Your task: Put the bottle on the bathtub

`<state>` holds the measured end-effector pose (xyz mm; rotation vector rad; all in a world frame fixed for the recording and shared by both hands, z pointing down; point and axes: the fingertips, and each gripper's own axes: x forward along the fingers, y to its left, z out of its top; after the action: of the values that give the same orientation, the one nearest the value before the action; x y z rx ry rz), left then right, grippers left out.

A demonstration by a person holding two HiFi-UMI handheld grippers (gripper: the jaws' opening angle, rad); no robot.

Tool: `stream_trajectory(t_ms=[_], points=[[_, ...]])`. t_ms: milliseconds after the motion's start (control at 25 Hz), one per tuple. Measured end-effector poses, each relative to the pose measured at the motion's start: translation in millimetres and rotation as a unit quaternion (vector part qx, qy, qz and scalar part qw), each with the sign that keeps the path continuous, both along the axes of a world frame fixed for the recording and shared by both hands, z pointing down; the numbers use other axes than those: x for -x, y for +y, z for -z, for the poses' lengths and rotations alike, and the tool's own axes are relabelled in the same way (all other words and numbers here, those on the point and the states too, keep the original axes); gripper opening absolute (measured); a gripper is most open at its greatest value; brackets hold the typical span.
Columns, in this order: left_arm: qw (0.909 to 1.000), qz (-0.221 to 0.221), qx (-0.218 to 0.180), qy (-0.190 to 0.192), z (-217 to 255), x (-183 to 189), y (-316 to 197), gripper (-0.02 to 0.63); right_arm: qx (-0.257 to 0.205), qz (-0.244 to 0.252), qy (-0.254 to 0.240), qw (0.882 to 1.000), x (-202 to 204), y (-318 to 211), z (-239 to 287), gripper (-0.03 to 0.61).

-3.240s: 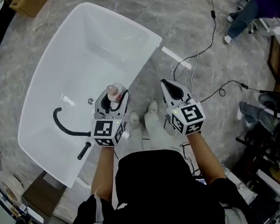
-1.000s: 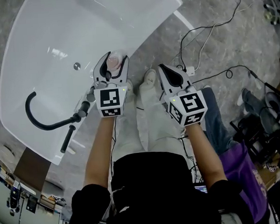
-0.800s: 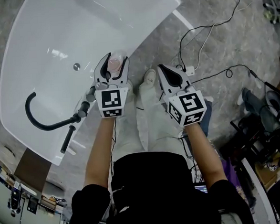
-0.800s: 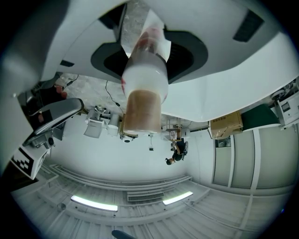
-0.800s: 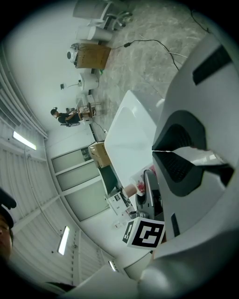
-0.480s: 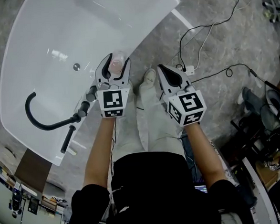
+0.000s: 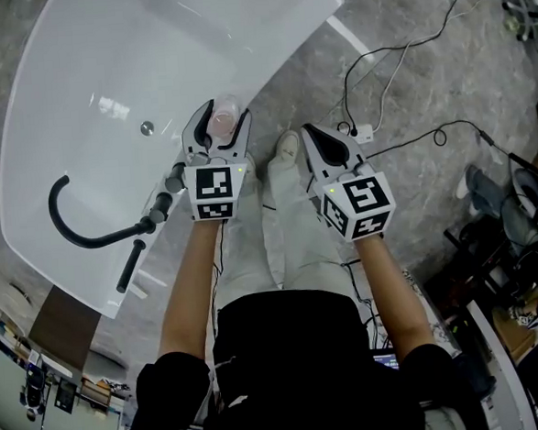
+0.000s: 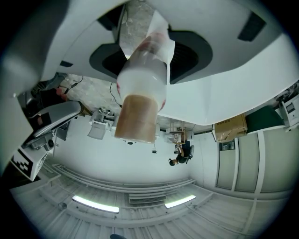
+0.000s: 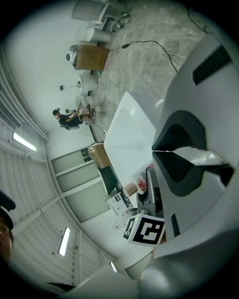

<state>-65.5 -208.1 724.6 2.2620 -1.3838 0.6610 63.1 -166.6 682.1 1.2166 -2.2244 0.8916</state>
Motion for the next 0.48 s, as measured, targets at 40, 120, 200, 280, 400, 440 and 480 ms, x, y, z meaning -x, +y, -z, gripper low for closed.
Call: stream_trajectory(t_ms=[40, 120, 200, 280, 400, 440, 480], points=[[1.0000, -0.001, 0.002, 0.002, -0.8, 0.5, 0.8, 0.264, 0.000, -0.001, 0.000, 1.000, 0.2, 0.1, 0.1, 0.025], [1.0000, -0.003, 0.003, 0.002, 0.0, 1.0, 2.5, 0.276, -0.001, -0.001, -0.001, 1.000, 0.5, 0.3, 1.7, 0.025], [1.0000, -0.006, 0.004, 0.001, 2.1, 0.5, 4.4, 0.282, -0.002, 0.000, -0.001, 1.000, 0.7, 0.4, 4.5, 0.025], [1.0000, -0.008, 0.005, 0.001, 4.2, 0.7, 7.5, 0.283, -0.003, -0.001, -0.001, 1.000, 1.3, 1.4, 7.3, 0.025], [1.0000, -0.003, 0.006, -0.006, 8.8, 4.8, 13.4, 0.282, -0.007, -0.002, -0.002, 1.000, 2.4, 2.0, 13.5, 0.025], [1.0000, -0.001, 0.006, -0.007, 11.4, 6.0, 15.1, 0.282, -0.010, -0.003, -0.002, 1.000, 2.0, 1.4, 16.4, 0.025], [1.0000, -0.001, 0.005, -0.008, 14.3, 6.9, 16.9, 0.282, -0.012, -0.004, -0.002, 1.000, 1.5, 0.7, 19.4, 0.025]])
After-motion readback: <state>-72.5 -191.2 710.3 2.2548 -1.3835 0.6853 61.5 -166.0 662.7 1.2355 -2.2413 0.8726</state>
